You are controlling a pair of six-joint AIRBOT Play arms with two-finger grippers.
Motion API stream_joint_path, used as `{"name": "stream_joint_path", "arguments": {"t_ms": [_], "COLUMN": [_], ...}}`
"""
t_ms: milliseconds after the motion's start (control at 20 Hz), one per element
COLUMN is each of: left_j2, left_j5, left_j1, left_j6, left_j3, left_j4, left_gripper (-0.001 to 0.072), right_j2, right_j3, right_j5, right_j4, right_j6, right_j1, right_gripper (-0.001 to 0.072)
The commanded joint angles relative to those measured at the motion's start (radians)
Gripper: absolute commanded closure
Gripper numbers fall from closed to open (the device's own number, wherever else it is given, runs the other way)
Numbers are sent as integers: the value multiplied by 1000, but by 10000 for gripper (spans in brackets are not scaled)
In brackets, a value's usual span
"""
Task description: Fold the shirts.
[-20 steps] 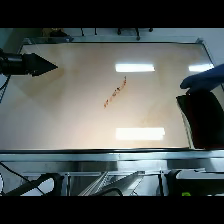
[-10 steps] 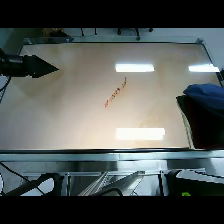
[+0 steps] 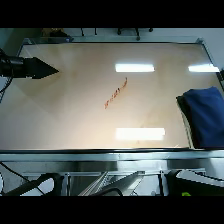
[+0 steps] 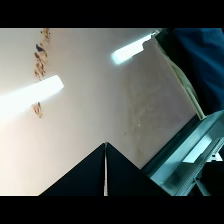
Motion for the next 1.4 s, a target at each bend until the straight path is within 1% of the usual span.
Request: {"name": "stream_joint_path", "arguments": {"t_ms": [0, 50, 200, 250, 300, 350, 400, 450, 500, 600, 700, 800, 900, 950, 1000, 1100, 1150, 1350], "left_j2": [-1, -1, -1, 0, 1, 2, 4, 9, 29, 130, 281, 462, 650, 734, 790, 852, 866, 870], "left_j5": [10, 13, 27, 34, 49, 63, 63, 44, 39, 66, 115, 168, 252, 295, 314, 303, 291, 290], "left_j1": [1, 1, 1, 1, 1, 1, 1, -4, -14, -44, -95, -138, -177, -184, -186, -186, -186, -186], "left_j6": [12, 15, 14, 14, 14, 7, -16, -32, -36, -37, -16, -8, -3, -3, -8, -13, -13, -11], "left_j3": [0, 0, 0, 1, 1, 1, 0, -5, -39, -209, -474, -782, -1064, -1172, -1242, -1316, -1334, -1339], "left_j4": [2, 2, 1, -6, -5, -6, -6, -5, -4, -3, 5, 5, 6, 4, 4, 5, 6, 4], "left_gripper": [690, 690, 690, 690, 690, 690, 690, 690, 690, 690, 690, 690, 690, 690, 691, 691, 691, 690], "right_j2": [-9, -7, -29, -36, -37, -28, -10, 14, 47, 140, 281, 433, 562, 596, 608, 598, 597, 597], "right_j3": [-67, -34, 143, 198, 240, 257, 253, 240, 211, 83, -150, -444, -727, -811, -853, -857, -857, -857], "right_j5": [32, 29, 5, -13, -38, -79, -130, -188, -235, -315, -412, -495, -648, -717, -761, -789, -791, -790], "right_j4": [-77, -40, 188, 267, 356, 449, 529, 584, 592, 588, 562, 550, 562, 563, 563, 575, 588, 593], "right_j6": [-59, -37, -32, -32, -29, -46, -44, -54, -68, -119, -174, -200, -158, -138, -136, -153, -175, -174], "right_j1": [0, 2, 25, 40, 58, 79, 111, 164, 231, 406, 625, 853, 1054, 1116, 1158, 1185, 1185, 1184], "right_gripper": [9, 9, 13, 27, 300, 685, 667, 692, 691, 692, 692, 691, 690, 690, 690, 690, 690, 690]}}
